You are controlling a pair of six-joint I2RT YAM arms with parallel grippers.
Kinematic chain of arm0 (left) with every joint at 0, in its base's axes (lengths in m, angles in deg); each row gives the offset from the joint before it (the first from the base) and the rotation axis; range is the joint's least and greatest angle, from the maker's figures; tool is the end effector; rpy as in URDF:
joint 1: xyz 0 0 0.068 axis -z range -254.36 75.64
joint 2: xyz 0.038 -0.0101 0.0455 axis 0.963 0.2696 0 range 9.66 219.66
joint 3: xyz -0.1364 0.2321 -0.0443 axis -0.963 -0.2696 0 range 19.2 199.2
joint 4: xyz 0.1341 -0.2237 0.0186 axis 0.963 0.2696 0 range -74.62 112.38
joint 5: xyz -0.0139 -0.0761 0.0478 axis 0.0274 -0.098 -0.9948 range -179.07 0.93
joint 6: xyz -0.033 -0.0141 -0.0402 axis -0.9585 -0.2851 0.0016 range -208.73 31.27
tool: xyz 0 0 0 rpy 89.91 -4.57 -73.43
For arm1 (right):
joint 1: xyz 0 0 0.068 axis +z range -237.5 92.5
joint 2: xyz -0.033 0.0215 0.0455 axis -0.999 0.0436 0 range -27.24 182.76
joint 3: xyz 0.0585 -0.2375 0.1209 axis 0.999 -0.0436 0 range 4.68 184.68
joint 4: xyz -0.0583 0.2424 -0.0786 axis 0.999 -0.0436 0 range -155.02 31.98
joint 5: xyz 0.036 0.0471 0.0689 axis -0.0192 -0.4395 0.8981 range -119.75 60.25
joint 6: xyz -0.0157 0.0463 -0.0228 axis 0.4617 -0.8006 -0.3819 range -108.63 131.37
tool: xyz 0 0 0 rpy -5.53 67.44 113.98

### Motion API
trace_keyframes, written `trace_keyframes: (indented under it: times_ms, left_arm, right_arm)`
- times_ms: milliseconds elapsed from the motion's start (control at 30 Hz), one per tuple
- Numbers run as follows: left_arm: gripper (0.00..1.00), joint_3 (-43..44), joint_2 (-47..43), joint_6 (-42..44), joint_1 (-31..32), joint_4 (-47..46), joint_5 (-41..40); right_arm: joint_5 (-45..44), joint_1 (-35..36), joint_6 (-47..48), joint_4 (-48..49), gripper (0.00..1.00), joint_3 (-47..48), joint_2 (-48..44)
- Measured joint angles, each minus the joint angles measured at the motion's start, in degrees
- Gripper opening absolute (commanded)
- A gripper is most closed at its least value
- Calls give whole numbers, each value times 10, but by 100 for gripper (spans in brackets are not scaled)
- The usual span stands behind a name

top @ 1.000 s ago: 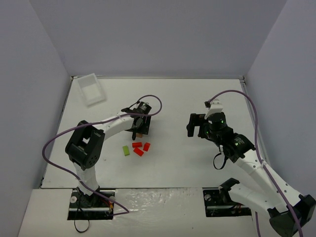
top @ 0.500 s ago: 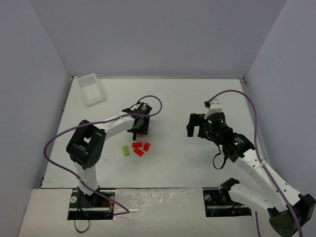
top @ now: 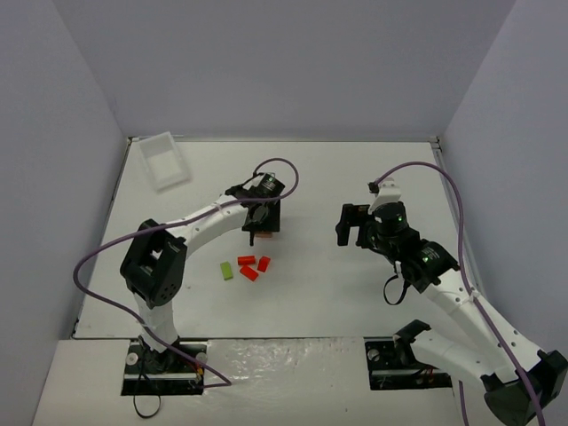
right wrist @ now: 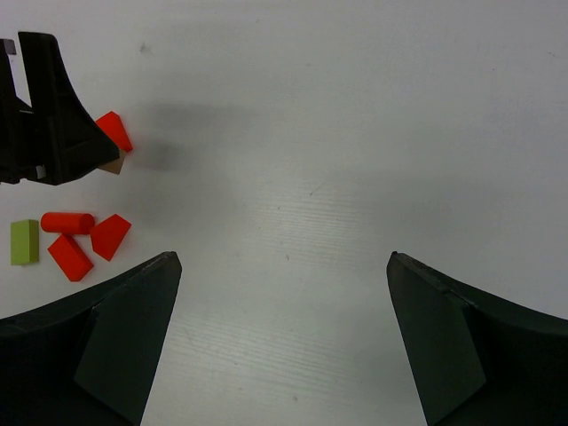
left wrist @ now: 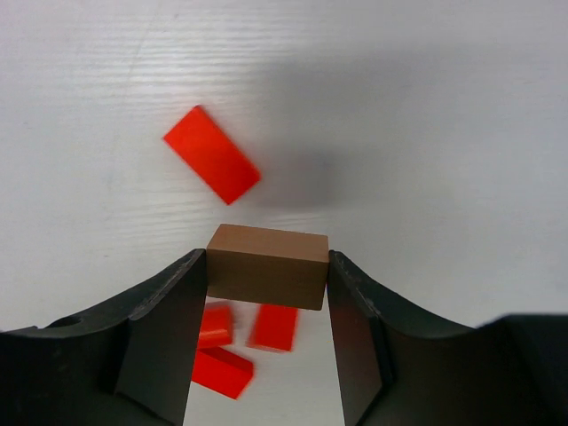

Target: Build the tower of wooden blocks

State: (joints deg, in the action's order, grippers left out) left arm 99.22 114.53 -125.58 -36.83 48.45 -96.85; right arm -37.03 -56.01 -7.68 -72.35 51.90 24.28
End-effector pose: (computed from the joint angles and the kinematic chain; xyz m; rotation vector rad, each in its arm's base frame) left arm 0.3149 -0.2358 0.2276 -0.0354 2.5989 -0.3108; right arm 0.1798 0.1049 0.3267 -0.1208 1.9183 0.4780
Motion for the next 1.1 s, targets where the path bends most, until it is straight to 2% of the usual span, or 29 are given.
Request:
trace_keyframes:
  times_ms: [200, 467, 667, 1100]
  left_arm:
    - [0, 131, 52, -57, 46, 10, -18]
    - [0, 213, 192, -99, 51, 44, -48]
    - [0, 286, 229, -91, 51, 75, -74]
    - [2, 308, 258, -72, 35, 103, -94]
  right_arm:
    - [-9, 0, 0, 0, 100, 0, -7]
    - [-9, 0, -3, 0, 100, 0, -24]
    - [-9, 0, -3, -1, 100, 0, -38]
    - [-9, 0, -3, -3, 100, 0, -39]
